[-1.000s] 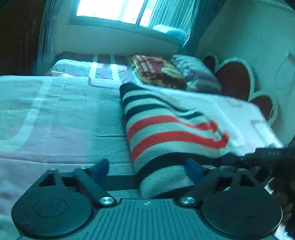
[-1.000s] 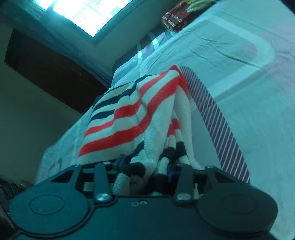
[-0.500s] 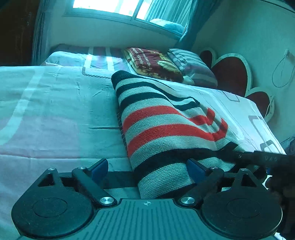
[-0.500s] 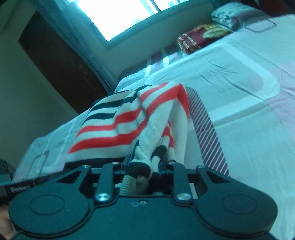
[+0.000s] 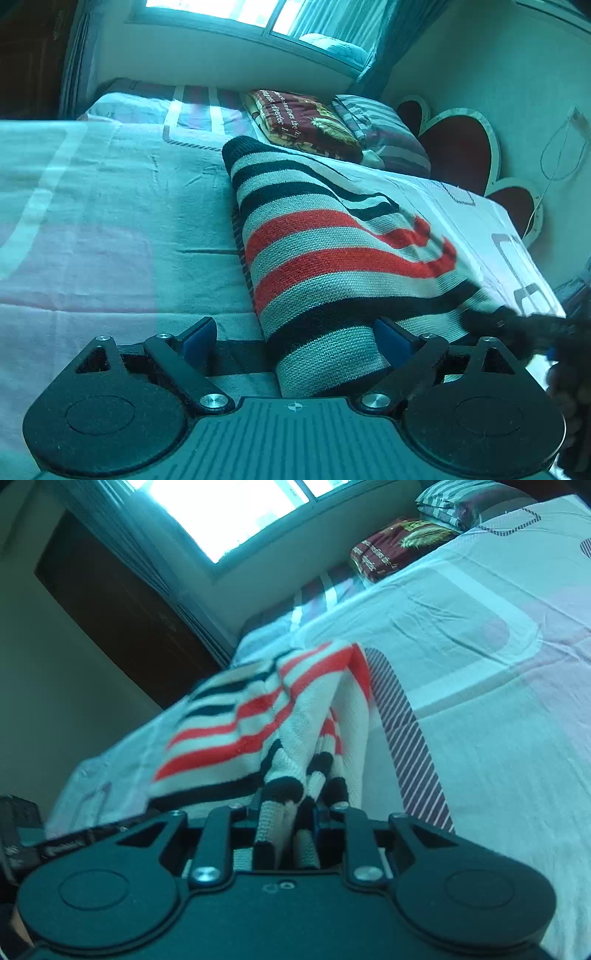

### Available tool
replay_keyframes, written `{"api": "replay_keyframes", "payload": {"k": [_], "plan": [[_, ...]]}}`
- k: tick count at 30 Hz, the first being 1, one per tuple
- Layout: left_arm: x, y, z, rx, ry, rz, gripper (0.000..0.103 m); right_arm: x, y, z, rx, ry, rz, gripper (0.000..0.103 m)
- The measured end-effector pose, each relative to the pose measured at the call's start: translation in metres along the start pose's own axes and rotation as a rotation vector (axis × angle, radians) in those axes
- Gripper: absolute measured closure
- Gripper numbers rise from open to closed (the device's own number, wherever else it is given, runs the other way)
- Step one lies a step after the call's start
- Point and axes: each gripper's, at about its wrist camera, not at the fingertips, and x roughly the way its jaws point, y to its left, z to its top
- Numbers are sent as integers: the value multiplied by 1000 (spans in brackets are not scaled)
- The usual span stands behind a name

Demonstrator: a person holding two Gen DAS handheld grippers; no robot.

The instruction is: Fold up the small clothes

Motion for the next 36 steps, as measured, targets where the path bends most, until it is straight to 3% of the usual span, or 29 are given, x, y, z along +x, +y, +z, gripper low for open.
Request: {"api": "replay_keyframes", "payload": {"k": [4,7,10,11,12,20,22,23,24,26,28,32,35,36], "plan": [[2,-5,0,39,17,14,10,8,-15,-12,13,8,-1,83],[-4,-2,4,38,23,7,10,1,-9,-5,-16,31,13,77],[-22,0,16,49,-67,9,10,-25,-9,9,-37,-80,23,61],[-21,2,22,35,-77,2,10,-27,-13,16,-24,-111,26,53],[-18,4,28,22,-76,-5,10,-24,-17,24,1,-118,33,51],[26,4,54,51,6,4,10,37,-33,60,61,-68,40,53],[34,6,54,46,44,2,10,43,-31,62,23,-86,14,60],[37,7,52,47,57,5,10,44,-27,63,-29,-94,9,78],[39,8,51,47,63,7,10,43,-16,61,-135,-122,-29,87],[42,12,47,28,67,-6,10,52,8,51,-418,-168,-207,89],[45,13,44,14,73,-18,10,68,11,41,-554,-165,-303,90],[45,13,45,20,75,-16,10,65,6,47,-490,-139,-265,89],[32,10,57,28,1,-30,10,39,10,60,-396,-202,-219,69],[31,9,62,26,-19,-32,10,36,12,68,-368,-210,-201,67]]}}
